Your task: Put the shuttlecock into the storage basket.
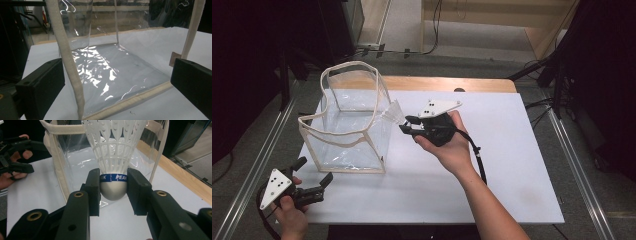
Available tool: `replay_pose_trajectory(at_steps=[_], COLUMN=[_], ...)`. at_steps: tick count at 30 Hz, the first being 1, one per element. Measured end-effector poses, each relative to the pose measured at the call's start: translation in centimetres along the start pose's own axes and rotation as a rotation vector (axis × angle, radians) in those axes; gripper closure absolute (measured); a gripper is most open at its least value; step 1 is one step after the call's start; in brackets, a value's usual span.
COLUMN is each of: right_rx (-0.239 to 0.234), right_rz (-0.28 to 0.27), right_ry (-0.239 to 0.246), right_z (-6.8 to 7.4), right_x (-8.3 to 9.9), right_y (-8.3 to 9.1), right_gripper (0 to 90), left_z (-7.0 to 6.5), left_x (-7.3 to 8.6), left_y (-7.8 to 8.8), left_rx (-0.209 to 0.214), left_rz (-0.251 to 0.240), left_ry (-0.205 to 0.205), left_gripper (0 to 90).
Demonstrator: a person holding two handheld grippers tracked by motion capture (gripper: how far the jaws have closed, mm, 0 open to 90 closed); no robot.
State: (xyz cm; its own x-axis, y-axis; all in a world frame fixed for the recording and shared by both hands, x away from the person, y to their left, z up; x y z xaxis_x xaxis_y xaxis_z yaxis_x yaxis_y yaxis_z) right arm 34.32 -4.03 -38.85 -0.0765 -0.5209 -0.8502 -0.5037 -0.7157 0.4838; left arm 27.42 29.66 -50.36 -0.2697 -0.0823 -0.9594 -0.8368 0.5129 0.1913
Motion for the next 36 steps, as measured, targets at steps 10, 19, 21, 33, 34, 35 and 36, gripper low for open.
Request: replay_pose_trajectory(at_steps=[10,19,21,33,34,35,36], right_rx=[-0.002,-0.002,-0.001,-0.005,-0.007,-0.007,-0.006], right_rz=[-0.008,-0.013,-0.012,-0.021,-0.019,-0.02,-0.021], right_ry=[0.002,0.015,0.016,0.032,0.034,0.033,0.033], right_z=[-0.1,-0.2,-0.2,-0.1,-0.1,-0.1,-0.1], right_x=[-0.5,-1.1,-1.3,-2.3,-2.4,-2.5,-2.5], right_y=[-0.1,-0.2,-0.2,-0.7,-0.8,-0.8,-0.8], right_gripper=[63.0,63.0,63.0,63.0,63.0,63.0,63.0], left_z=[0.0,0.0,0.0,0.0,0.0,0.0,0.0], left_x=[0.0,0.0,0.0,0.0,0.0,0.0,0.0], left_y=[0.0,0.0,0.0,0.0,0.0,0.0,0.0], left_rx=[0.0,0.0,0.0,0.001,0.001,0.001,0.001], left_rz=[-0.001,-0.002,-0.003,-0.003,-0.003,-0.003,-0.004], left_ry=[0.0,0.002,0.003,0.003,0.003,0.003,0.003], left_gripper=[0.0,0.0,0.0,0.0,0.0,0.0,0.0])
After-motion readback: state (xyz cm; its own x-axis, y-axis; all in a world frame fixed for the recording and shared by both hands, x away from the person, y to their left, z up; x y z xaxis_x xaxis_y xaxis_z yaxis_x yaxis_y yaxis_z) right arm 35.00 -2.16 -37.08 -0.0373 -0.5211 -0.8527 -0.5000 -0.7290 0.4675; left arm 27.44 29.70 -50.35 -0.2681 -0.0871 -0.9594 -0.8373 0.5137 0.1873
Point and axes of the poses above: each handheld gripper's, and its own axes: y roughly backward along the jaws, x roughly out of its underside, z roughly to its left, the point moved 6 cm from there along -y, roughly forward along the jaws, and after that the axes turned 13 degrees about y, right-handed, at the moved point
